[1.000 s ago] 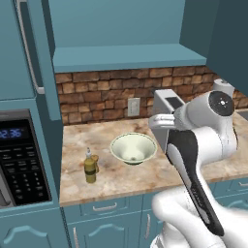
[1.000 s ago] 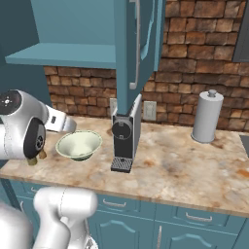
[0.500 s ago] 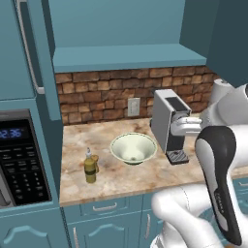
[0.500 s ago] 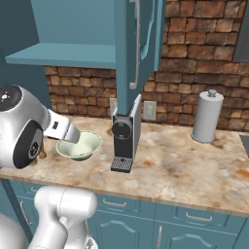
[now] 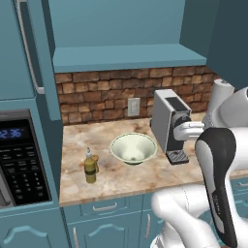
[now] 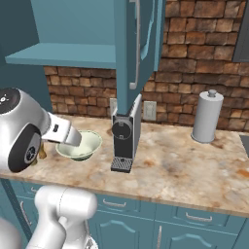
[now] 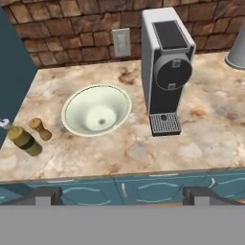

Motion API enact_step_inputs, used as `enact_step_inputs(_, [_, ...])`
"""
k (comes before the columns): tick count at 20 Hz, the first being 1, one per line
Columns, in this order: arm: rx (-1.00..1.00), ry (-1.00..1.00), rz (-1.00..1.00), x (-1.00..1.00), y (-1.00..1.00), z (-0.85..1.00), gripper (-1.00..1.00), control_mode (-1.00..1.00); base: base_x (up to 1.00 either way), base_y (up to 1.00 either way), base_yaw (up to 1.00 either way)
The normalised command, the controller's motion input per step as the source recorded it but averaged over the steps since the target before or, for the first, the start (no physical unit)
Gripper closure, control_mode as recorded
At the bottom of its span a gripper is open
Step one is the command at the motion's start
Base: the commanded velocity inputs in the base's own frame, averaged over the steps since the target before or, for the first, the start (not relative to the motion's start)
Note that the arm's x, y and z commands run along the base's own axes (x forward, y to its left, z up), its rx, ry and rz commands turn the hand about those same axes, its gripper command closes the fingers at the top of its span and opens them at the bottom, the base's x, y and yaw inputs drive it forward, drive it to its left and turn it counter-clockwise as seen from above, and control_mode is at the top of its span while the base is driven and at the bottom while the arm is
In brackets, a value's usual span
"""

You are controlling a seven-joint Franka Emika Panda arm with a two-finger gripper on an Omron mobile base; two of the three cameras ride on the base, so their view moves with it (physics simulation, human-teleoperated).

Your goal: Retrieve the bottle and the shaker from the cabinet and place them next to the mixing bowl on the counter. Then add garlic from the fridge to the mixing bowl.

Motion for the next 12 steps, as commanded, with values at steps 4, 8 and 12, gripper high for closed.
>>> enact_step_inputs(4, [0.0, 0.0, 0.0, -0.08, -0.02, -0.1, -1.0, -1.0, 0.0, 0.0, 0.0])
enact_step_inputs(8, [-0.05, 0.0, 0.0, -0.05, -0.02, -0.09, -1.0, -1.0, 0.0, 0.0, 0.0])
enact_step_inputs(12, [-0.02, 0.0, 0.0, 0.0, 0.0, -0.01, -1.0, -1.0, 0.0, 0.0, 0.0])
